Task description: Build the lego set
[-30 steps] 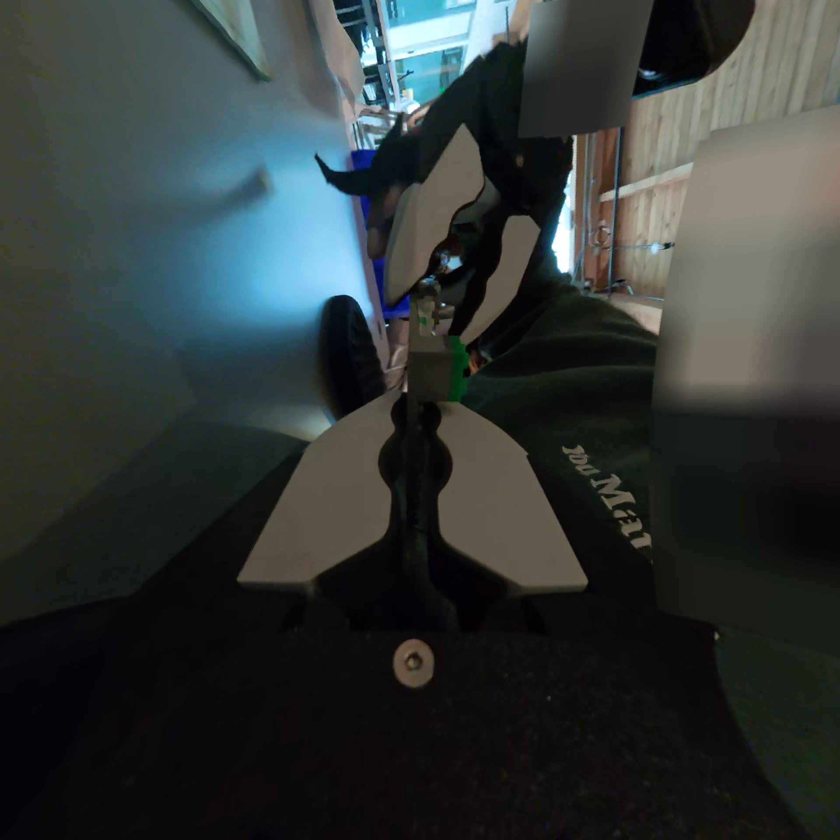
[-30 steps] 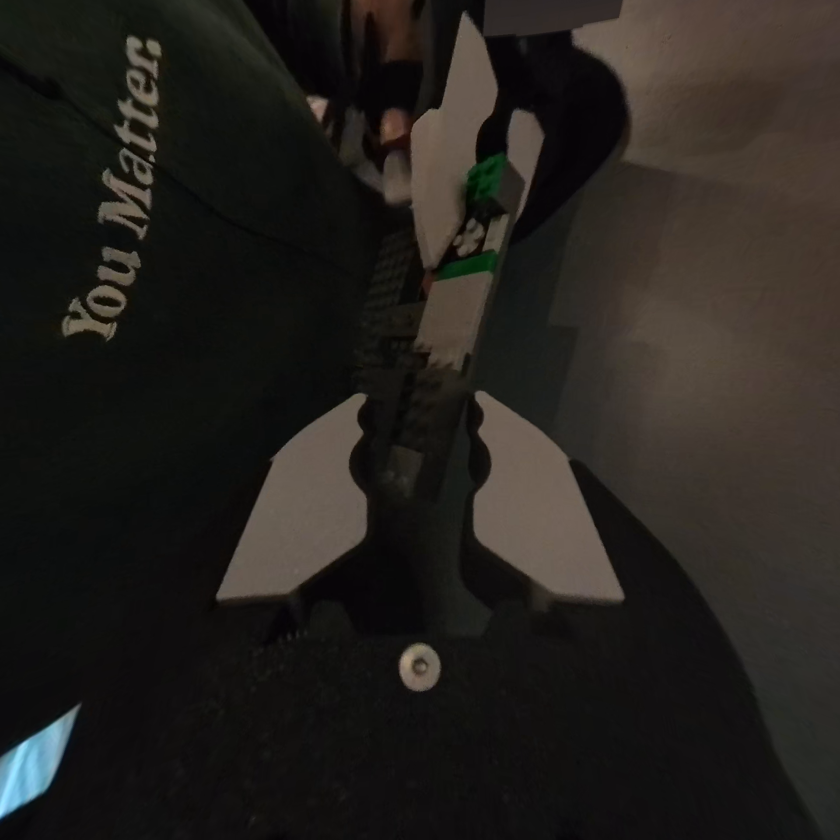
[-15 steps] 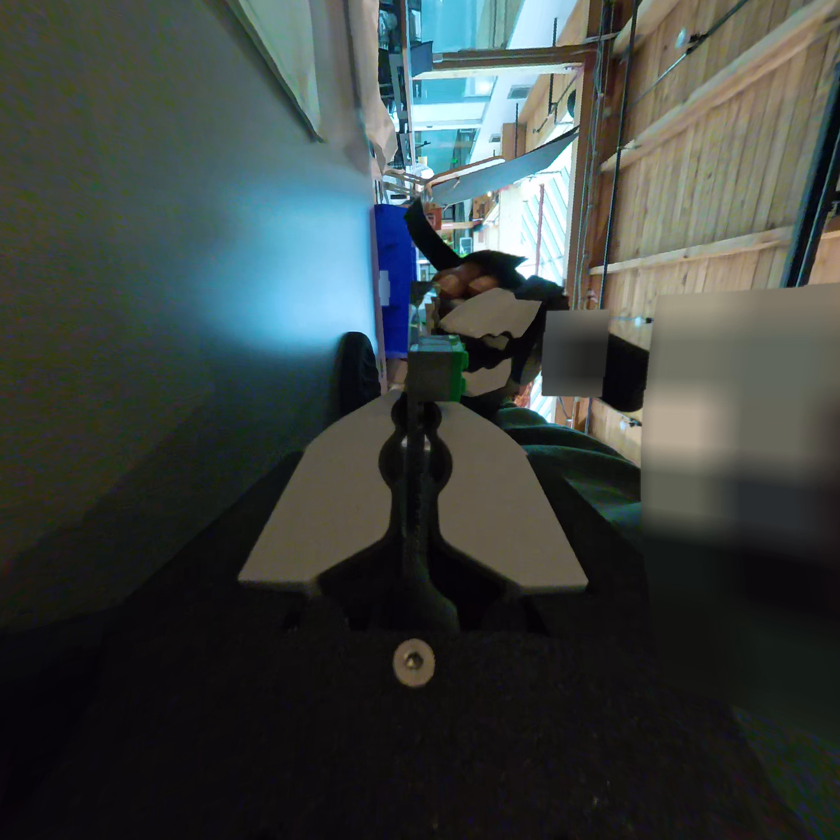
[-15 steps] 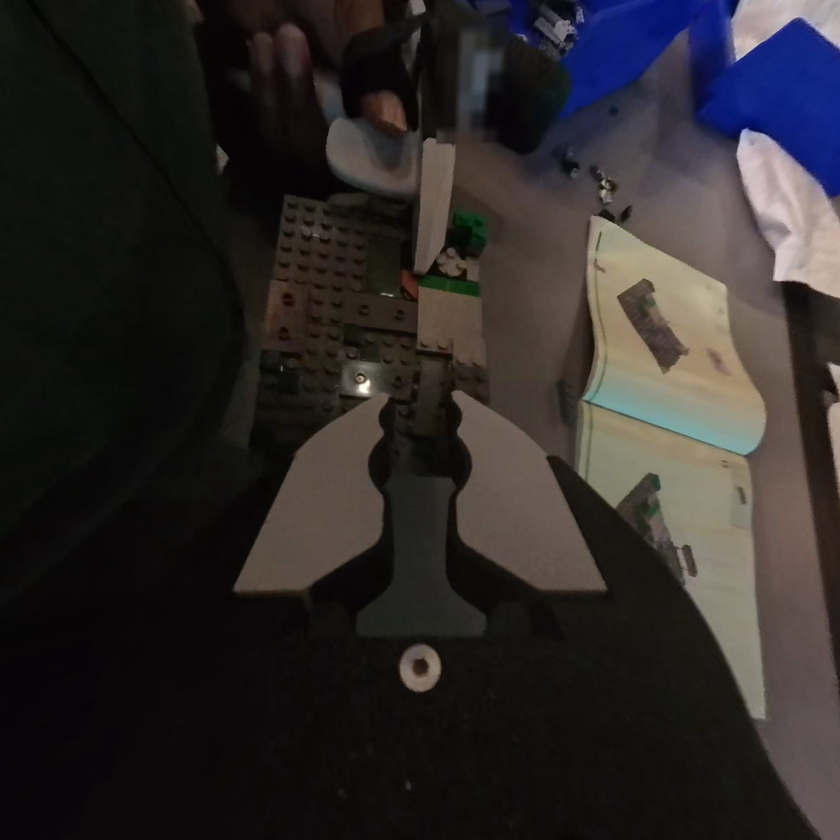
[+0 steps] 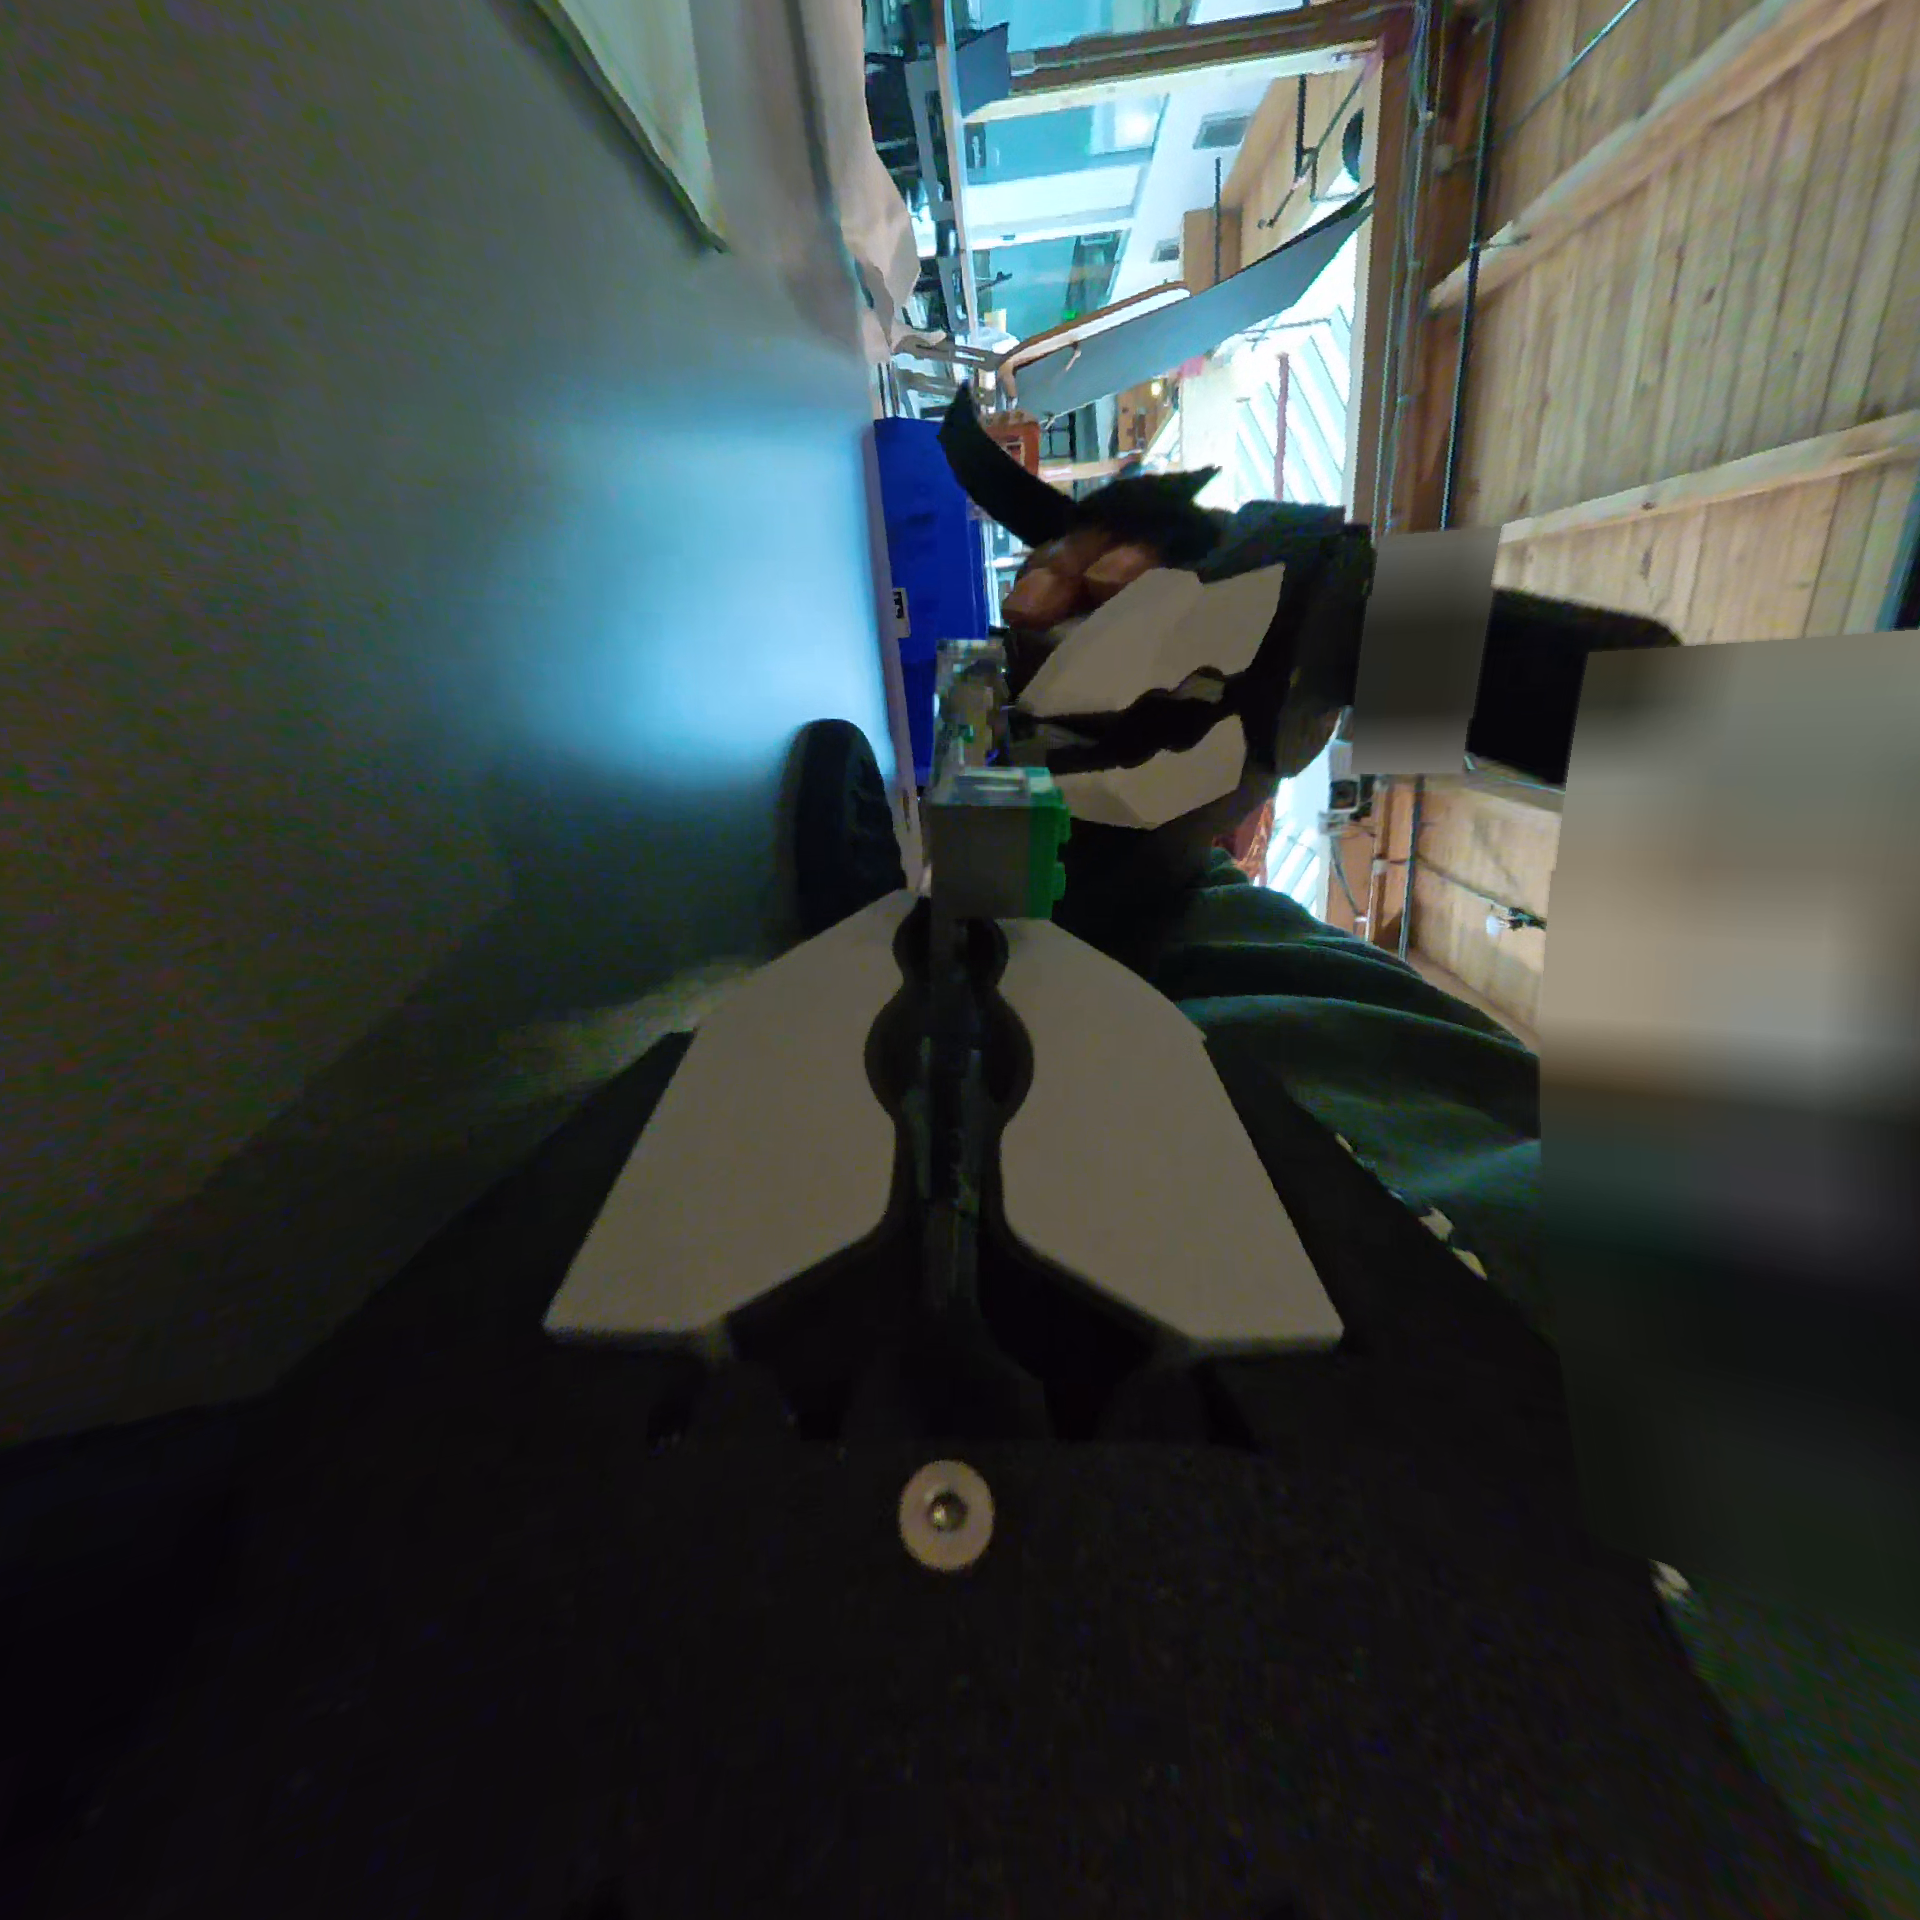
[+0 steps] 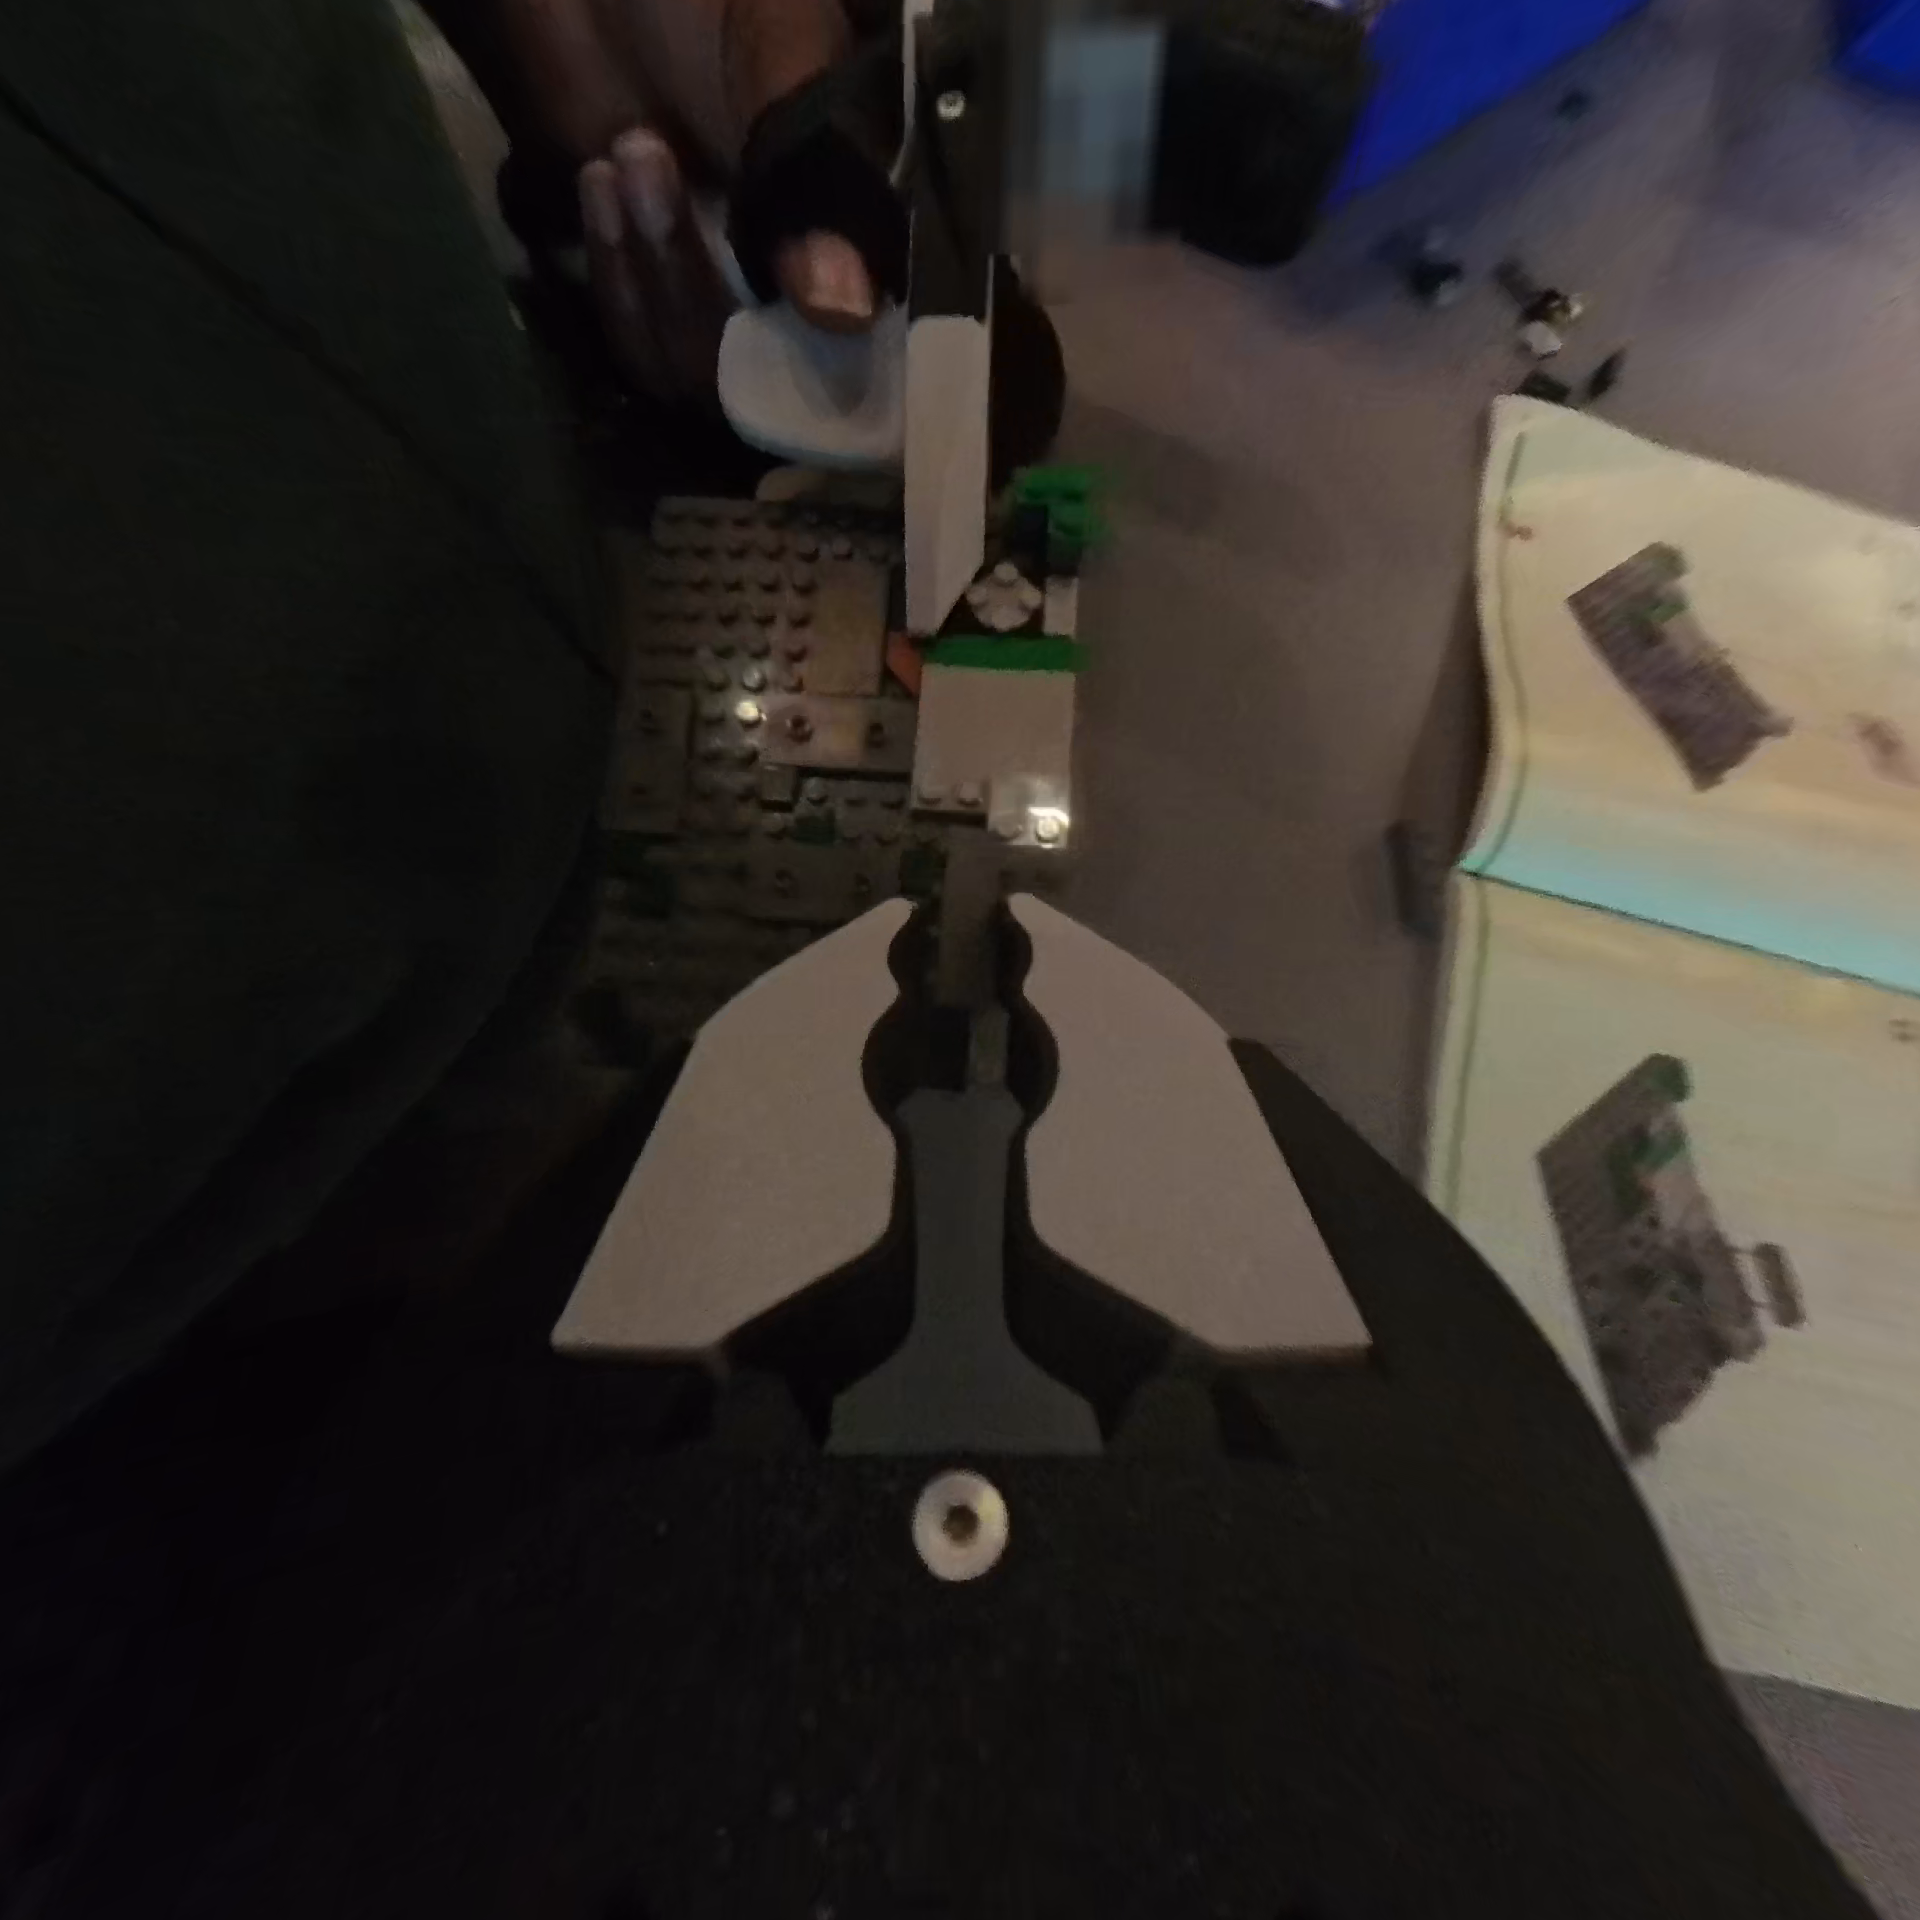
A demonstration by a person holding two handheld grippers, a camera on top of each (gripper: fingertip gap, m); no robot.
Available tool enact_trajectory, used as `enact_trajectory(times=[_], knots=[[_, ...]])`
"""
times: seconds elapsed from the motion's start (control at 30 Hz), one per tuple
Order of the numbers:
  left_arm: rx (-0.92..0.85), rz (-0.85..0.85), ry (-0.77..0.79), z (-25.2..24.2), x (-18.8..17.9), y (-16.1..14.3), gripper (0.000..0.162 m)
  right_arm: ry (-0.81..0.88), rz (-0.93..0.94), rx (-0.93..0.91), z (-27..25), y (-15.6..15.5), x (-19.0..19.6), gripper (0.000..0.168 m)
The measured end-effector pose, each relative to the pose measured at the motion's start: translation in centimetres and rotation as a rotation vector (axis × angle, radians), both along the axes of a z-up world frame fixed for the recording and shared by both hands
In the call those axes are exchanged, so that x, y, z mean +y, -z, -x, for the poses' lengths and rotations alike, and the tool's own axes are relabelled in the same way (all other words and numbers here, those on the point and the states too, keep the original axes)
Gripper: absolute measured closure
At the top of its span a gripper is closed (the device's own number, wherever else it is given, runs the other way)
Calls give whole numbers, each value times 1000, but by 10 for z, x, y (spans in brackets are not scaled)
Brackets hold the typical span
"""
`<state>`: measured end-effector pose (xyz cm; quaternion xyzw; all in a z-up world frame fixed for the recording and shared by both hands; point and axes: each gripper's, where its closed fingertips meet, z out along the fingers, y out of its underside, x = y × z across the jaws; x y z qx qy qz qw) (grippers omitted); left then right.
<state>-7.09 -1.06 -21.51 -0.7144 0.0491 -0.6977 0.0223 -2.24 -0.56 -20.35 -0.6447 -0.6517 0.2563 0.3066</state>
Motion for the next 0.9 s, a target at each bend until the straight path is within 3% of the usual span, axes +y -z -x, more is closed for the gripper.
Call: enact_trajectory(times=[0.23,0.9], knots=[[-18,-3,5,2,-3,-2,156,11,137,-24,3,1,0,152],[-39,20,3,4,-3,-3,156,-8,21,-19,3,-9,7,155]])
